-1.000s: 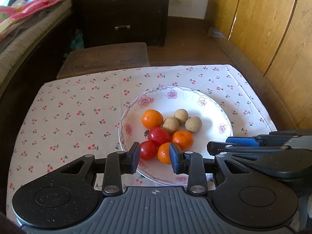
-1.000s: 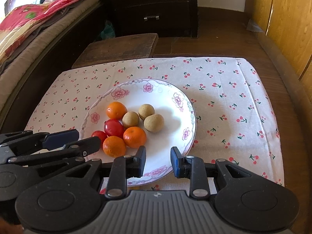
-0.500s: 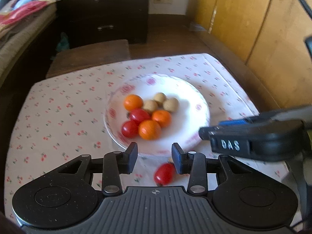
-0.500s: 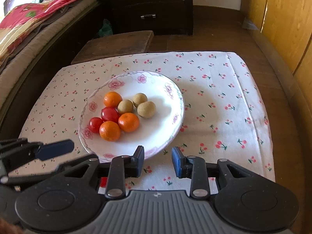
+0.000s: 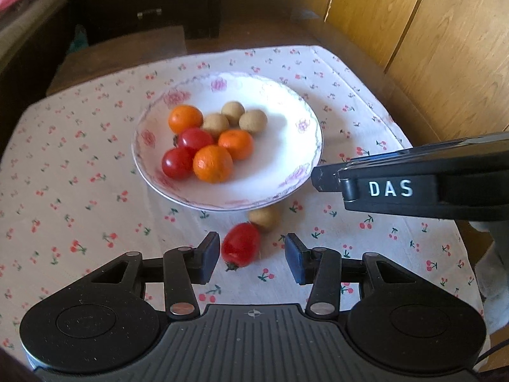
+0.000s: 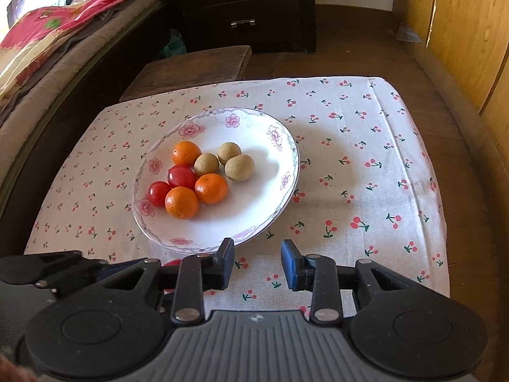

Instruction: Organize fruits

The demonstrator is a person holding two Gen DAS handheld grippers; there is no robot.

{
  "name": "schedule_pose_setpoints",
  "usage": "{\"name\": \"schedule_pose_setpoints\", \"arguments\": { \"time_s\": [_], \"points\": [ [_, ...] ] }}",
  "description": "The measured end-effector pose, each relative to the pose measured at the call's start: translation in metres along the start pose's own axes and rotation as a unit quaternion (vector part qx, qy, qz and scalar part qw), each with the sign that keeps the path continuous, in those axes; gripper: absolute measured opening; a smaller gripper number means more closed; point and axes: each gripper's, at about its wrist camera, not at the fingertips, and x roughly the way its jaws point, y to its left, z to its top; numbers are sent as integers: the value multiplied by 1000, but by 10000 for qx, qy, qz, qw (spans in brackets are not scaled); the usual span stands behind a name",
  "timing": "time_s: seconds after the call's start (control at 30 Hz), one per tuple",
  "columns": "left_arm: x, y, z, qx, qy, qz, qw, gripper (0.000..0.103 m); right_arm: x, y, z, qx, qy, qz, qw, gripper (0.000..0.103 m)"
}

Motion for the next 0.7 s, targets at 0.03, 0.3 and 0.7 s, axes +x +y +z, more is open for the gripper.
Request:
{"name": "schedule_pose_setpoints", "arguments": {
  "time_s": [0.03,0.3,0.7],
  "points": [
    [3,0,0,-30,35,-23,10000,54,0,0,0,-2,7,3,10000,34],
    [21,2,2,-197,155,98,9996,46,2,0,-1,-17,62,18,10000,34],
    [11,18,-9,-295,179,186,9992,40,9,7,-6,-20,240,178,9996,34]
  ]
}}
